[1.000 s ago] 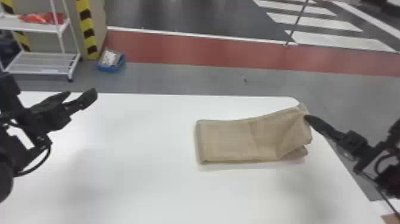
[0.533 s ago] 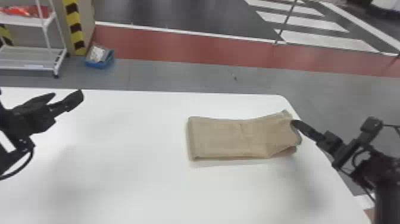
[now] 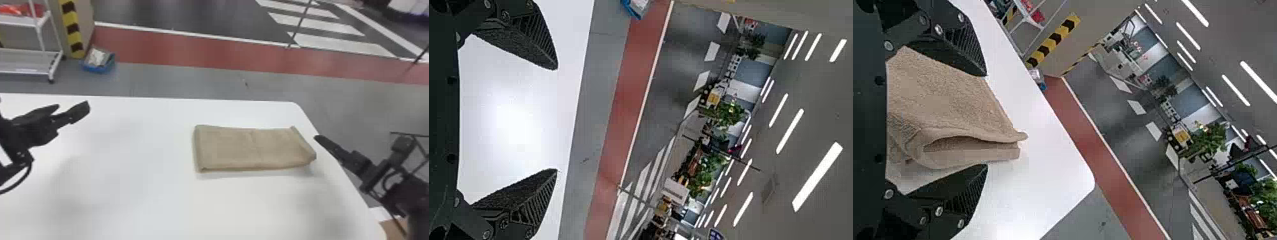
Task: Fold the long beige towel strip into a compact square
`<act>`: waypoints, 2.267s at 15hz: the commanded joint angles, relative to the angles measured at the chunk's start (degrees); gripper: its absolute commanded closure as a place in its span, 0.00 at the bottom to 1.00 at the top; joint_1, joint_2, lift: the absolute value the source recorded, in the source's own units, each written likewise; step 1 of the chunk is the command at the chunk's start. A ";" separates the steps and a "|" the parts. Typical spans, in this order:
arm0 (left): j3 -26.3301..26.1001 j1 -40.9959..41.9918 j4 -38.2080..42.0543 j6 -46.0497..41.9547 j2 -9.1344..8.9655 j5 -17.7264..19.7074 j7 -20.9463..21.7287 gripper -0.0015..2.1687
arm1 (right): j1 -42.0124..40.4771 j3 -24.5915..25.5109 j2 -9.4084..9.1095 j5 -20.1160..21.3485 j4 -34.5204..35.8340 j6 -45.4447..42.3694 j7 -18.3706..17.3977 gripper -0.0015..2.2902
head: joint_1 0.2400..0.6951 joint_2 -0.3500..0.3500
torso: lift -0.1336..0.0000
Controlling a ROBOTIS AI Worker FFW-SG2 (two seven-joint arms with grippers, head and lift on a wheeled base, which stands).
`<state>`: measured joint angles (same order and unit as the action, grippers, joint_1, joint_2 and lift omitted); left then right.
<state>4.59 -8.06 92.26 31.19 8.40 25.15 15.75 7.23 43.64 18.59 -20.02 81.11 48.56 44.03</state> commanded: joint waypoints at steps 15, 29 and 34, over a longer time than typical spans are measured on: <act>-4.24 1.56 4.15 11.66 -2.33 2.10 -0.02 0.10 | -5.12 -2.15 -3.56 1.74 11.70 0.45 -2.37 0.13 | 1.00 0.02 | 0.07; -2.13 1.64 4.77 9.03 -2.51 1.49 -1.60 0.10 | -6.70 -24.57 -13.50 14.48 20.67 -7.64 -0.35 0.88 | 1.00 0.22 | 0.07; 0.24 1.20 4.77 7.62 -1.19 1.66 -1.60 0.09 | -5.91 -27.03 -14.11 20.72 16.98 -9.92 -1.49 0.88 | 1.00 0.38 | 0.07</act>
<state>4.15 -6.81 96.98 39.08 6.91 26.76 14.14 1.03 16.64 4.39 -0.49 98.95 38.12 42.52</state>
